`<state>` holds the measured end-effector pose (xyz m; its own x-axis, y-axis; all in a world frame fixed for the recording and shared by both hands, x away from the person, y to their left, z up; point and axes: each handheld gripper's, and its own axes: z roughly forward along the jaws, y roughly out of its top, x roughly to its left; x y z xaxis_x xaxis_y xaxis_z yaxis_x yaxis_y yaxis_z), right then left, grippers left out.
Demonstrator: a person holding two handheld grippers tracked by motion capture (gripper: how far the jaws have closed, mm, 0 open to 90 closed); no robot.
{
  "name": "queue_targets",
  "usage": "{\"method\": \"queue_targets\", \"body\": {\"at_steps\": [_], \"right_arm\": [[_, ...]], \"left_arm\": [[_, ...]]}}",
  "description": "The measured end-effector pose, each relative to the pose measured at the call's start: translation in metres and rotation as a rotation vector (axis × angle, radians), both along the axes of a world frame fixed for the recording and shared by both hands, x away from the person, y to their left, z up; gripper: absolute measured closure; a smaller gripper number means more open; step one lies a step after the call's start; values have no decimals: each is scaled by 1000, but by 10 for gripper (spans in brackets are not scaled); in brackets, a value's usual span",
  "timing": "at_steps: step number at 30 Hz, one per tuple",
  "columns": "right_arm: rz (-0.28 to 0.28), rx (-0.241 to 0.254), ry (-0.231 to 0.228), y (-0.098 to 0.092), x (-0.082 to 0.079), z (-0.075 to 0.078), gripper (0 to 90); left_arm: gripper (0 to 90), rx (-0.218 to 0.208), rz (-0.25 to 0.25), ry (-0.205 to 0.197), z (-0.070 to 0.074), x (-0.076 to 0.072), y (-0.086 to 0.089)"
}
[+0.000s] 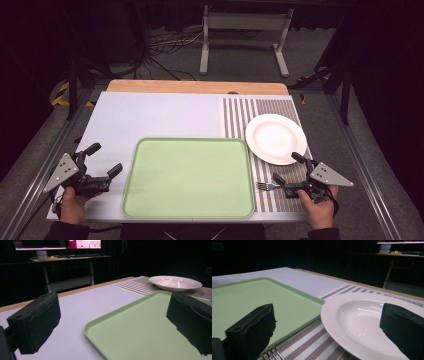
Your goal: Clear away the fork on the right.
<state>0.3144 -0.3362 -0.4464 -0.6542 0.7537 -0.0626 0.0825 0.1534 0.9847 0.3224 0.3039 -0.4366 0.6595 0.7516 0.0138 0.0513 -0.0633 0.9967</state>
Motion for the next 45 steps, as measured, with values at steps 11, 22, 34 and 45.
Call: {"method": "queue_targets", "body": {"at_steps": [11,22,34,45], "right_arm": [[11,1,5,1,0,0,9],[7,1,-1,1,-1,1,8],[-12,29,17,4,6,3,8],[18,7,46,15,23,25,9]], "left_arm": [[1,12,-6,-4,0,0,0],[0,12,-10,-2,0,0,-1],[1,14,-9,-3,0,0,-2],[0,18,-5,3,0,1,-2]]}}
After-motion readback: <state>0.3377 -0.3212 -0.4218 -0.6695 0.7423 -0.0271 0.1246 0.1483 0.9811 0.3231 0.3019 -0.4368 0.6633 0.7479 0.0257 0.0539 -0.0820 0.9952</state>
